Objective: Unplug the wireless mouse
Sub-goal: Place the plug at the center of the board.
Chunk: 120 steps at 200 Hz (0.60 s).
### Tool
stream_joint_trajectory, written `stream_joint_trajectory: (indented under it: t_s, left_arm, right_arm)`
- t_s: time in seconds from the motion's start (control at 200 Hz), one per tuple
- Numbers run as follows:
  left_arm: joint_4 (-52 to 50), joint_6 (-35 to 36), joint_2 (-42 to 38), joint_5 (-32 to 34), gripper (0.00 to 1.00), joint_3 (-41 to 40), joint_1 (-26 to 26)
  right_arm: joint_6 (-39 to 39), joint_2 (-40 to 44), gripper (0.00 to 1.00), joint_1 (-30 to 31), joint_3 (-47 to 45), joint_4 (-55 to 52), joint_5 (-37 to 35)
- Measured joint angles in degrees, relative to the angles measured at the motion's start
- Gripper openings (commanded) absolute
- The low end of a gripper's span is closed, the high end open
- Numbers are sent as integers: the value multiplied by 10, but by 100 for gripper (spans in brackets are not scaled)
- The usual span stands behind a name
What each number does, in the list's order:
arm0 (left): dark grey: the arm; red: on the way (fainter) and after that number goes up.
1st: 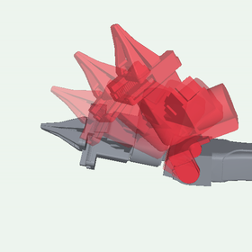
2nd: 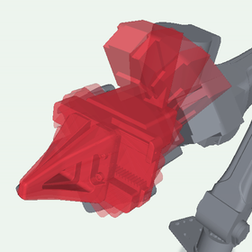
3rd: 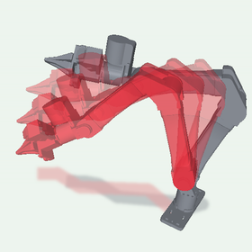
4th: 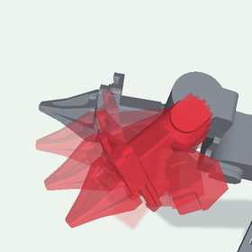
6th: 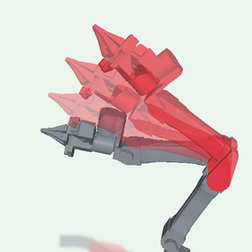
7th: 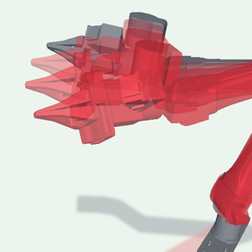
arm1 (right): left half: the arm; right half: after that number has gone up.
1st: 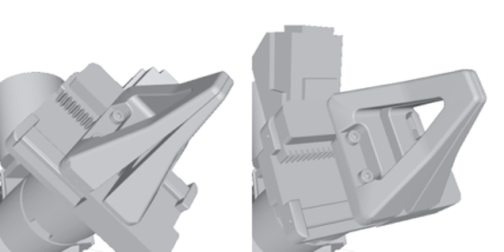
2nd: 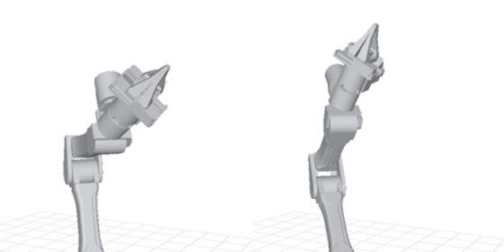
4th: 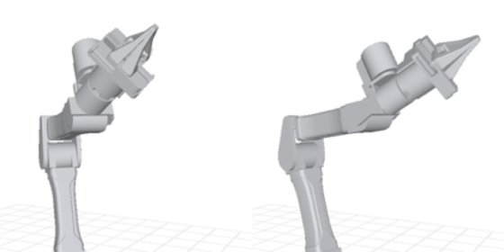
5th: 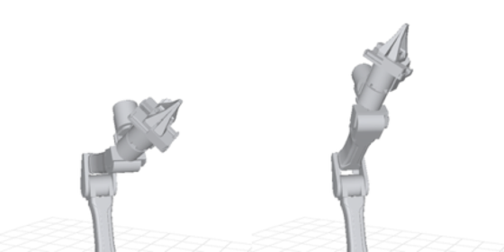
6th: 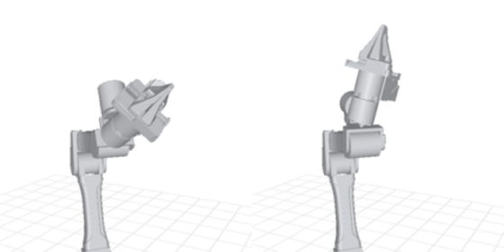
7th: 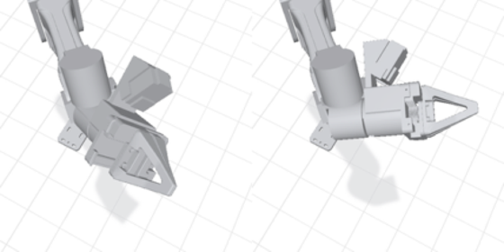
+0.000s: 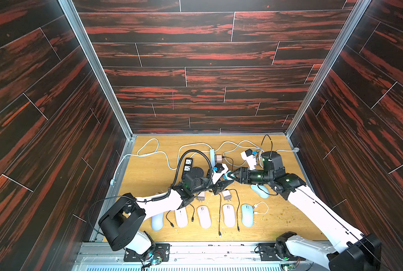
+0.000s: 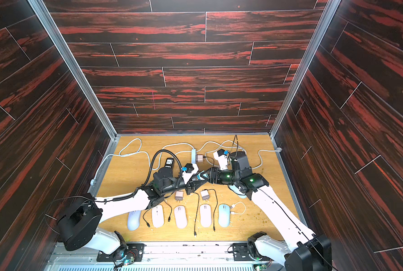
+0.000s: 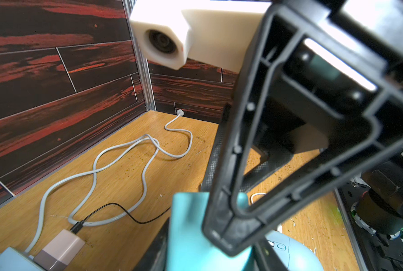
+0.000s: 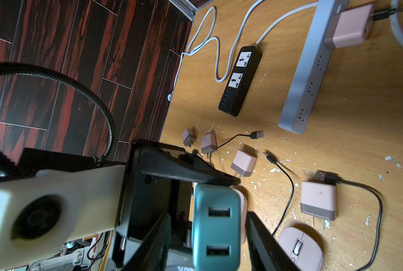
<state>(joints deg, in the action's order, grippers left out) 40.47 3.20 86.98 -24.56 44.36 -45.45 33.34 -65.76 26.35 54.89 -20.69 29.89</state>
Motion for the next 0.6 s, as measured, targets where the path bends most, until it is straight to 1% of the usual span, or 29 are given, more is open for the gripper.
stream_joint_trajectory:
  t_s: [0.12,0.321,0.361,0.406,0.466,0.471,0.496,0.501,0.506,0.526,0.601]
  left_arm:
    - [3,0,0,-6,0,0,0]
    - [6,0,0,-10,0,0,0]
    - [6,0,0,-9,15,0,0]
    - [8,0,0,-5,33,0,0]
    - [10,0,0,0,52,0,0]
    - [10,0,0,0,56,0,0]
    - [12,0,0,2,89,0,0]
    - [12,-2,0,2,94,0,0]
    - [12,-2,0,2,97,0,0]
    - [12,-3,-2,2,100,0,0]
    - [6,-4,-9,12,100,0,0]
  right_arm:
    - [4,-7,44,0,0,4,5]
    - [6,-9,31,0,0,6,7]
    - [7,-10,29,0,0,8,7]
    - [15,-10,27,0,0,10,7]
    - [19,-9,25,0,0,13,5]
    - [19,-9,24,0,0,14,5]
    - [19,-8,23,0,0,14,4]
    - [18,-7,23,0,0,15,3]
    - [17,-7,23,0,0,14,2]
    - [17,-5,22,0,0,14,-2]
    - [14,7,17,0,0,14,-23]
